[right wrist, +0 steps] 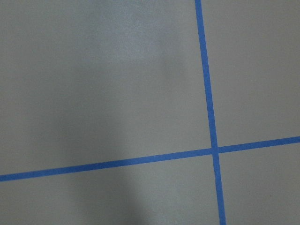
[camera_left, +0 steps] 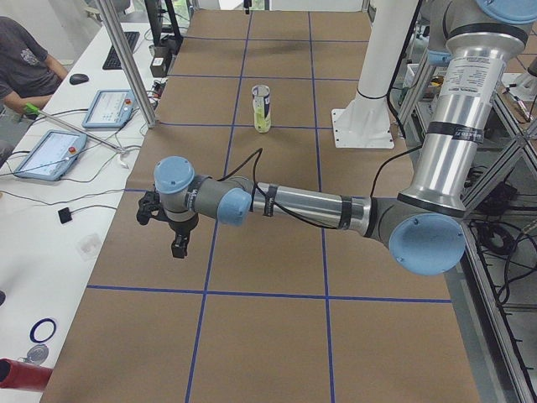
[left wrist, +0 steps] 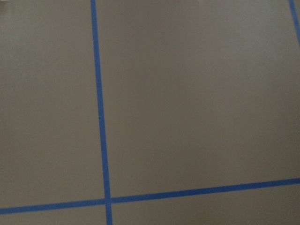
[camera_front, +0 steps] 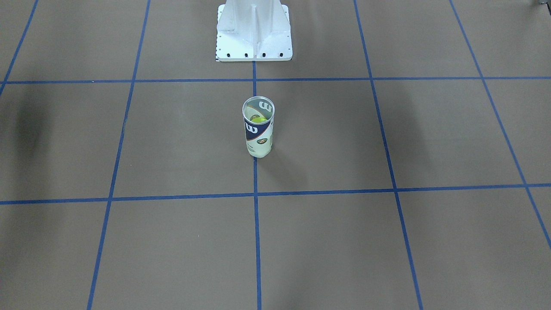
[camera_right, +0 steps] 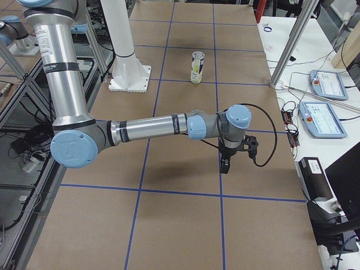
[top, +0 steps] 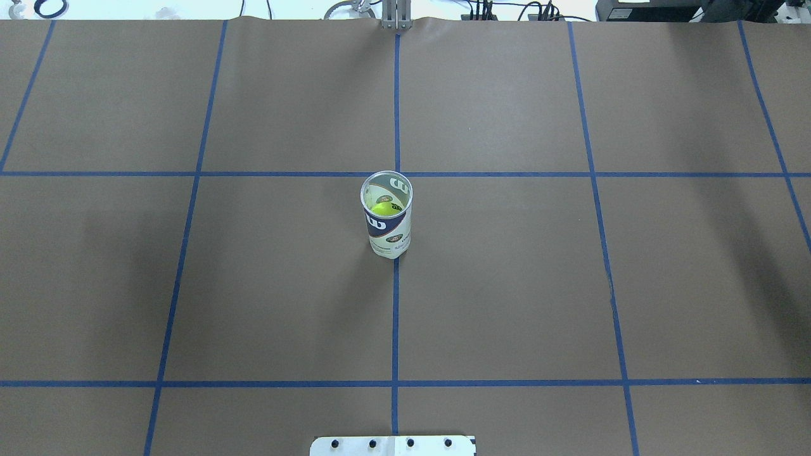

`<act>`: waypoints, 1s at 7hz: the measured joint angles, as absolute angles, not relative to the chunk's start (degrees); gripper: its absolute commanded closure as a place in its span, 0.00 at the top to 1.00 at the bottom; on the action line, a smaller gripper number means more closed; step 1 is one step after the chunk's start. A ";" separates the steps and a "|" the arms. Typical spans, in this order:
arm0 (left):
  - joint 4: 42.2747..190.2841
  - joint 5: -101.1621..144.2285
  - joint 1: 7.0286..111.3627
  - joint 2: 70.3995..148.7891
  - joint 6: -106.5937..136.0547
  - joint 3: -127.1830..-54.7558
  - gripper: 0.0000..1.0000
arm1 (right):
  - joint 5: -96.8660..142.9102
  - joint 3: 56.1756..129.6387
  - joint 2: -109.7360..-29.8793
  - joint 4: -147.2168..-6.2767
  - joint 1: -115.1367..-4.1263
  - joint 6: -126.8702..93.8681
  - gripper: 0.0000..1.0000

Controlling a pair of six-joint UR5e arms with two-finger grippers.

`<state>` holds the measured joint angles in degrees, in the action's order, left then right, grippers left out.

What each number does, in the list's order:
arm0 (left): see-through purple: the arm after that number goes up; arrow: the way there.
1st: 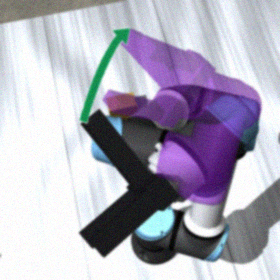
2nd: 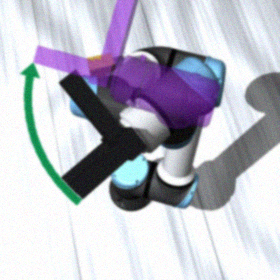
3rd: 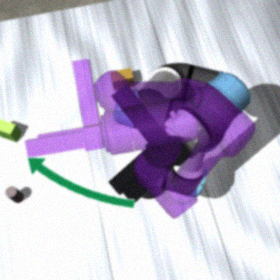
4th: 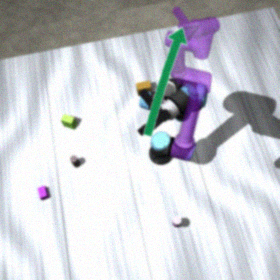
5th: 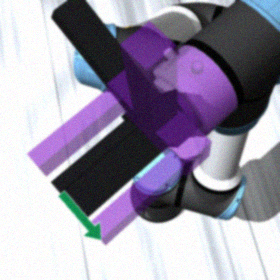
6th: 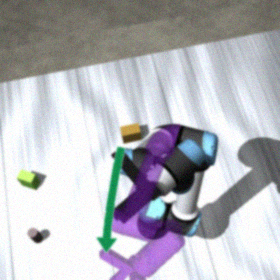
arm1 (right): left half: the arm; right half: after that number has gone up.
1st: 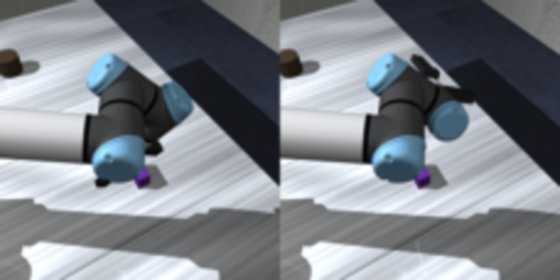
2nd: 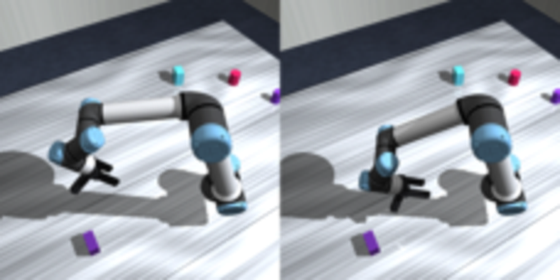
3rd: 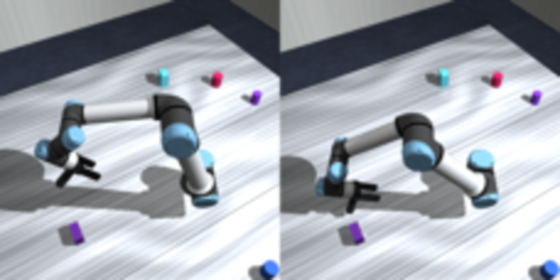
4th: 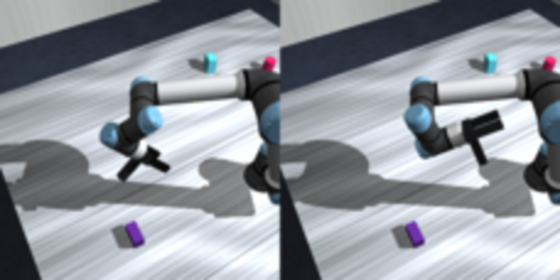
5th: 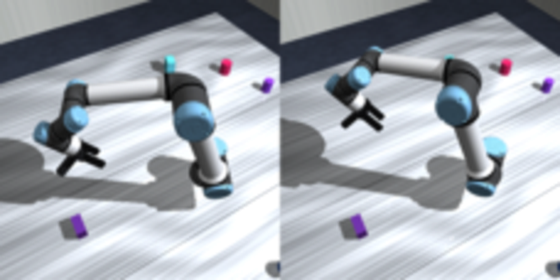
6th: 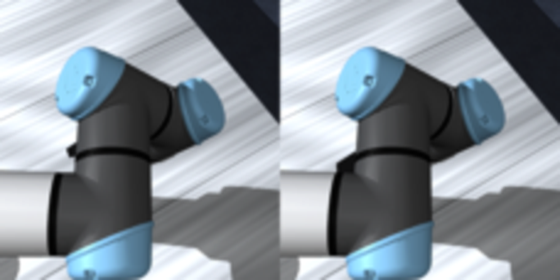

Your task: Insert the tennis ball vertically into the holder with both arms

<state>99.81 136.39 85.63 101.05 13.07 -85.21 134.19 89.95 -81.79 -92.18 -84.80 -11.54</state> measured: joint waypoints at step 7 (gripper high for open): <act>94.59 137.99 86.15 98.10 13.19 -87.39 0.99 | 132.16 90.28 -83.87 -92.51 -86.16 -2.46 0.99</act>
